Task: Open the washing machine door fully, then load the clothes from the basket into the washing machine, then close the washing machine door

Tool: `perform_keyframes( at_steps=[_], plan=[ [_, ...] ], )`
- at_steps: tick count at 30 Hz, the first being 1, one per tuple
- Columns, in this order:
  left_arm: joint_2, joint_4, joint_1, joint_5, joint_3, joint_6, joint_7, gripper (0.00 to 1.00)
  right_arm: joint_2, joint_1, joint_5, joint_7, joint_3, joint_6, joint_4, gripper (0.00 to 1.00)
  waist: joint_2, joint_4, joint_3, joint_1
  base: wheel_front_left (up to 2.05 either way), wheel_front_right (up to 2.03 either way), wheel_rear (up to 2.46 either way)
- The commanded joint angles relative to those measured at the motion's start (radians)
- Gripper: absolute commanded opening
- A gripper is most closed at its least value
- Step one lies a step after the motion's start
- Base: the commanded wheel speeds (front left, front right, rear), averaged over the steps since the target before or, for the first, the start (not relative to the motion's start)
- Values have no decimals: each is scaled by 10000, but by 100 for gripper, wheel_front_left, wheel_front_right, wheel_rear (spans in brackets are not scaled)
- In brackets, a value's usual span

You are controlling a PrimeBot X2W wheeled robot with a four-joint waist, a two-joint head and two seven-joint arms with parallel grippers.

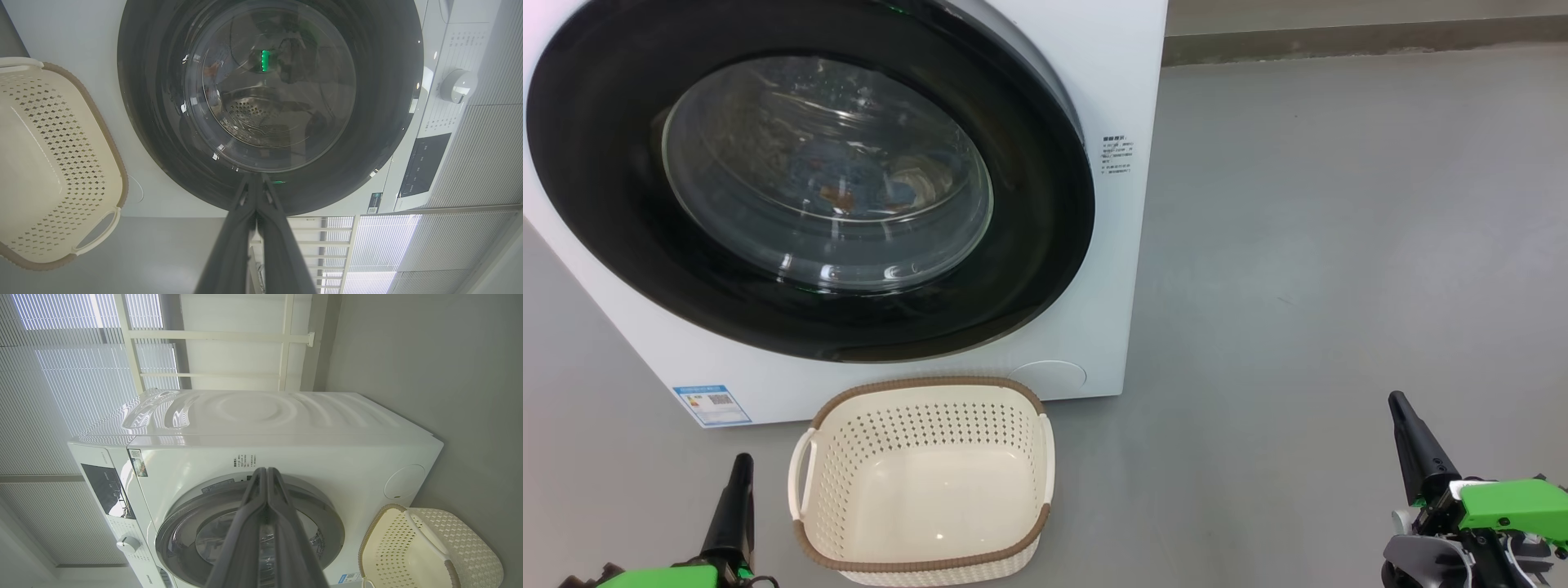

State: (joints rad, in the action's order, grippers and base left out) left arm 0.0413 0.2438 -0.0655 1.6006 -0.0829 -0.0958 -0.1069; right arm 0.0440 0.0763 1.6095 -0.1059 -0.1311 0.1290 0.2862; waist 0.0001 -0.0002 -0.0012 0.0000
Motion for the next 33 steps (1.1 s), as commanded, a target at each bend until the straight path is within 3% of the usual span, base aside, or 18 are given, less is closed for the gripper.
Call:
perform_keyframes(
  at_steps=[1, 33],
  plan=[
    [89, -313, -445, 68, -328, -9, -65, 0, 104, 458, 21, -42, 206, 17, -306, 0, -1, 0, 0, 0, 0, 0, 0],
    [89, -313, -445, 68, -328, -9, -65, 0, 107, 458, 25, -38, 210, 17, -307, 0, -1, 0, 0, 0, 0, 0, 0]
  ],
)
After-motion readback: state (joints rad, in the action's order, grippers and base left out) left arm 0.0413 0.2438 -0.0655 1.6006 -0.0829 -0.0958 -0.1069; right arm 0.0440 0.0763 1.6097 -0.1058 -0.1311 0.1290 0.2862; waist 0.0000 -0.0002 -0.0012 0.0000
